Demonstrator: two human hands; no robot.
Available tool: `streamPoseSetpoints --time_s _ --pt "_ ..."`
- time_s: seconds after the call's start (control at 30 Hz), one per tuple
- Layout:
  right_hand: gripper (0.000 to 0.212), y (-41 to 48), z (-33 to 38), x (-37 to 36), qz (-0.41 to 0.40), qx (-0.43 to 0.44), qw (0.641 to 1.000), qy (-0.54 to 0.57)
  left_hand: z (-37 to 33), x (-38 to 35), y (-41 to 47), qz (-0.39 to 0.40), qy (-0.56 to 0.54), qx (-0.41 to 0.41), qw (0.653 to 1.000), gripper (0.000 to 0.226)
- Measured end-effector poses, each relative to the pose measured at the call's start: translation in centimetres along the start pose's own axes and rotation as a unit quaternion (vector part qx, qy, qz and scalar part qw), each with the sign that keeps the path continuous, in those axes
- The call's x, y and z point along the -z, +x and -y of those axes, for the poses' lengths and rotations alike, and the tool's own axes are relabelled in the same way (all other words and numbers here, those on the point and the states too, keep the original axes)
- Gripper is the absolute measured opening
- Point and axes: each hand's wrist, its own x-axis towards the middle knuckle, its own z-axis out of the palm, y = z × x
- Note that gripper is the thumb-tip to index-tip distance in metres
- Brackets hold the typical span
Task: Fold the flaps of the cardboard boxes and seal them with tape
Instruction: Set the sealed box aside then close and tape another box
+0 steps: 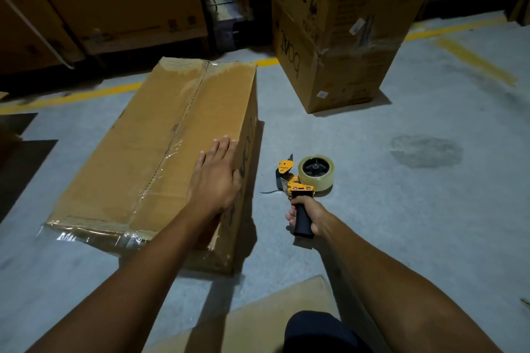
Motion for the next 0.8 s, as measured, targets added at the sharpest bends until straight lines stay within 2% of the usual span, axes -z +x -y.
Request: streamPoseSetpoints --time_s 0.07,0.13,0.2,0.27,0.33,0.4,0.47,0.53,0.67,0.8 --pt "0.026 0.6 -0.6 0.1 -0.063 0.040 0.996 -0.043 0.0 0.0 0.0 -0.008 -0.015 0.001 1.000 0.064" --pt "0.044 0.4 -0.7 0.2 -0.166 0.088 0.974 -0.125 -0.1 0.1 -0.1 -0.018 -0.035 0.004 0.999 0.060" --pt "0.054 -1.8 -0.3 -0.7 -0.255 0.107 0.930 -0.242 -0.2 0.4 -0.3 -0.020 -0.062 0.008 0.998 0.056" --pt "0.046 -4.9 0.2 -2.6 -0.300 0.145 0.879 -0.340 -0.1 1.0 -0.2 0.008 -0.093 0.002 0.996 0.055" --pt "0.032 -8.0 0.7 -5.1 -0.268 0.260 0.858 -0.352 0.4 2.3 0.1 0.072 -0.139 -0.005 0.988 0.054" --pt "0.025 -10.9 0.4 -8.3 -0.199 0.405 0.831 -0.326 1.4 3.8 0.1 0.128 -0.203 -0.003 0.971 0.049" --pt "0.026 -13.8 -0.6 -11.7 -0.146 0.511 0.792 -0.301 2.7 4.8 -0.7 0.140 -0.235 -0.004 0.962 0.043" --pt "0.033 -15.6 -2.2 -14.8 -0.097 0.573 0.758 -0.296 4.0 5.1 -2.5 0.130 -0.239 -0.011 0.962 0.040" --pt "0.037 -15.2 -6.9 -17.8 -0.009 0.650 0.676 -0.348 6.0 4.5 -7.2 0.034 -0.178 0.000 0.983 0.056" --pt "0.029 -13.6 -8.0 -17.4 -0.011 0.733 0.584 -0.350 6.3 2.9 -9.3 -0.125 -0.120 0.027 0.985 0.031"
